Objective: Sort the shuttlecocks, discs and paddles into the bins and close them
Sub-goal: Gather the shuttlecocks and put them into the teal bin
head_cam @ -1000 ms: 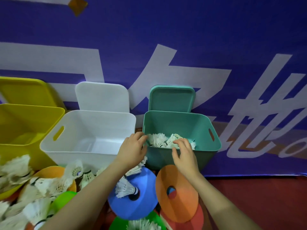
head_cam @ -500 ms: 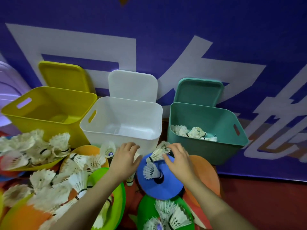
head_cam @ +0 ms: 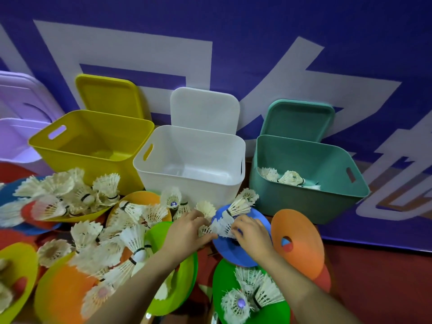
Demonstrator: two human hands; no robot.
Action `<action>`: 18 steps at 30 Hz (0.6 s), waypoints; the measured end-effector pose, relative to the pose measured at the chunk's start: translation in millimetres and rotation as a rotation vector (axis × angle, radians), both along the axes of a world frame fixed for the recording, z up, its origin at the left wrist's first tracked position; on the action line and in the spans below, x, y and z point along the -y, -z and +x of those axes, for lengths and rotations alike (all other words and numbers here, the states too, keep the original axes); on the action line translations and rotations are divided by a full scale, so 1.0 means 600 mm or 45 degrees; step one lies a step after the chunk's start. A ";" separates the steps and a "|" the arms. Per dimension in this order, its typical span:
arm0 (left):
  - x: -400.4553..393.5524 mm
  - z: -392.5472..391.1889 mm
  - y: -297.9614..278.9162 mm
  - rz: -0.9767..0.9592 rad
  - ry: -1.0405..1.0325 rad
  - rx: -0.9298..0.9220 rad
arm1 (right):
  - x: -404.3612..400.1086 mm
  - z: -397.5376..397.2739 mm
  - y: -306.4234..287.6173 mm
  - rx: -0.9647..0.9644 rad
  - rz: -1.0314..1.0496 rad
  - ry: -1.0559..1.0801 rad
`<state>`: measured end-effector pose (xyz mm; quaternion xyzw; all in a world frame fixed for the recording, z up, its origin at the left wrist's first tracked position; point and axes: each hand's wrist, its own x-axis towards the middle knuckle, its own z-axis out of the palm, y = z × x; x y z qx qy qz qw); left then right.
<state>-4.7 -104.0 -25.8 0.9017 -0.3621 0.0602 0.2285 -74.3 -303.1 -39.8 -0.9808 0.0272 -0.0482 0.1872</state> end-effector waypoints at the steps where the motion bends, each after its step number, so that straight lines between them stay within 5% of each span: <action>1: 0.000 0.000 0.000 -0.016 0.007 -0.031 | 0.001 -0.002 -0.001 0.046 0.005 0.005; 13: 0.081 0.010 -0.092 -0.498 0.070 0.230 | 0.071 -0.023 -0.113 0.769 0.330 0.380; 18: 0.208 0.047 -0.168 -0.584 0.098 0.250 | 0.156 -0.001 -0.176 0.851 0.315 0.592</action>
